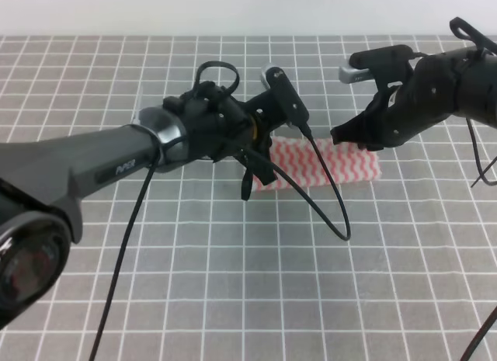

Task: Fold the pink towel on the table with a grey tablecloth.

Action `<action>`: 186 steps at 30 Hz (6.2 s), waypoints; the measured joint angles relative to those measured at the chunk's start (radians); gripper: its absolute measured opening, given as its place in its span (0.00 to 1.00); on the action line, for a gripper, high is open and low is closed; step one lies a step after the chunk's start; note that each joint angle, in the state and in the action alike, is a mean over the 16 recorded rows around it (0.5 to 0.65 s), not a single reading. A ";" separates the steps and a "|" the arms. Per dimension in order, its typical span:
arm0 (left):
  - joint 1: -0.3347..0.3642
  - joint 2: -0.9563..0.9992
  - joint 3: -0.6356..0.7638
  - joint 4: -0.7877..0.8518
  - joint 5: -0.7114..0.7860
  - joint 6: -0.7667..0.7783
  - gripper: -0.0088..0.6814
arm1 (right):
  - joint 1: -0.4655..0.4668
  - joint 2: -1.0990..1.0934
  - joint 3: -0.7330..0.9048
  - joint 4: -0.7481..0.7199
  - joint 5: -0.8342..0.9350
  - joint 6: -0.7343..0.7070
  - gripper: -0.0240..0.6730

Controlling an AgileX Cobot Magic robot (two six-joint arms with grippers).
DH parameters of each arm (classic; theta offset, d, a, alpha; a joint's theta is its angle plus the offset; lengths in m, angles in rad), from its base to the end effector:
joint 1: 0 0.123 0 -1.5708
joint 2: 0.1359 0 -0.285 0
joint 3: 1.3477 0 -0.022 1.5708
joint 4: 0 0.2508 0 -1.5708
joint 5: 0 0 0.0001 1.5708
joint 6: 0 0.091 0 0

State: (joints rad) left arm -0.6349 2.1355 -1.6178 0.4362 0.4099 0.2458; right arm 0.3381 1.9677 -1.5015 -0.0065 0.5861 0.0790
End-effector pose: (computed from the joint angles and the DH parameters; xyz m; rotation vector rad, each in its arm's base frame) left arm 0.3979 -0.2740 0.1914 1.3552 1.9462 0.2081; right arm 0.4130 0.1449 0.2213 -0.3340 2.5214 0.1580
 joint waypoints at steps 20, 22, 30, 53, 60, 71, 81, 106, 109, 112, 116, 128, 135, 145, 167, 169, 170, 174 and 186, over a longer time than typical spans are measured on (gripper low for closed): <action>0.019 0.037 -0.011 -0.012 -0.074 -0.002 0.01 | -0.005 0.028 -0.001 -0.011 -0.029 0.009 0.01; 0.019 0.039 -0.011 -0.012 -0.085 -0.001 0.01 | -0.007 0.033 -0.001 -0.014 -0.029 0.013 0.01; 0.020 0.050 -0.012 -0.012 -0.122 -0.001 0.02 | -0.019 0.038 -0.001 -0.022 -0.040 0.027 0.03; 0.080 0.068 -0.013 0.104 -0.180 -0.158 0.48 | -0.024 0.070 -0.004 -0.028 -0.165 0.030 0.45; 0.087 0.049 -0.013 0.144 -0.179 -0.192 0.48 | -0.033 0.059 -0.004 -0.028 -0.127 0.048 0.46; 0.033 -0.017 -0.013 0.102 -0.125 -0.307 0.27 | -0.079 0.041 -0.004 0.077 0.028 0.066 0.50; -0.026 0.019 -0.013 0.046 -0.079 -0.354 0.04 | -0.093 0.069 -0.005 0.191 0.054 0.005 0.56; -0.031 0.061 -0.013 0.042 0.000 -0.354 0.02 | -0.094 0.127 -0.006 0.248 0.033 -0.016 0.26; -0.031 0.060 -0.013 0.042 0.001 -0.354 0.02 | -0.094 0.123 -0.008 0.247 0.032 -0.024 0.18; -0.031 0.062 -0.013 0.042 0.003 -0.354 0.02 | -0.094 0.115 -0.012 0.249 0.034 -0.036 0.10; -0.031 0.065 -0.013 0.045 0.005 -0.353 0.02 | -0.093 0.099 -0.033 0.253 0.052 -0.060 0.04; -0.031 0.054 -0.013 0.077 0.016 -0.352 0.02 | -0.078 0.069 -0.112 0.327 0.135 -0.182 0.01; -0.023 -0.002 -0.013 0.097 0.038 -0.353 0.02 | -0.054 0.069 -0.122 0.375 0.143 -0.233 0.01; 0.020 -0.145 -0.013 0.107 0.093 -0.354 0.02 | -0.016 0.070 -0.124 0.399 0.123 -0.240 0.01; 0.090 -0.299 -0.013 0.160 0.264 -0.348 0.02 | 0.103 0.176 -0.230 0.498 0.059 -0.239 0.01; 0.090 -0.301 -0.013 0.170 0.268 -0.348 0.02 | 0.109 0.195 -0.252 0.507 0.068 -0.239 0.01; 0.090 -0.301 -0.013 0.172 0.269 -0.348 0.02 | 0.112 0.203 -0.261 0.510 0.072 -0.239 0.01; 0.090 -0.304 -0.013 0.184 0.272 -0.347 0.02 | 0.120 0.234 -0.291 0.520 0.086 -0.239 0.01; 0.091 -0.304 -0.013 0.183 0.271 -0.349 0.02 | 0.128 0.282 -0.320 0.529 0.103 -0.239 0.14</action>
State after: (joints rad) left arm -0.5441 1.8315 -1.6307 0.6195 0.6814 -0.1028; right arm 0.4657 2.2494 -1.8215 0.5228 0.6895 -0.1599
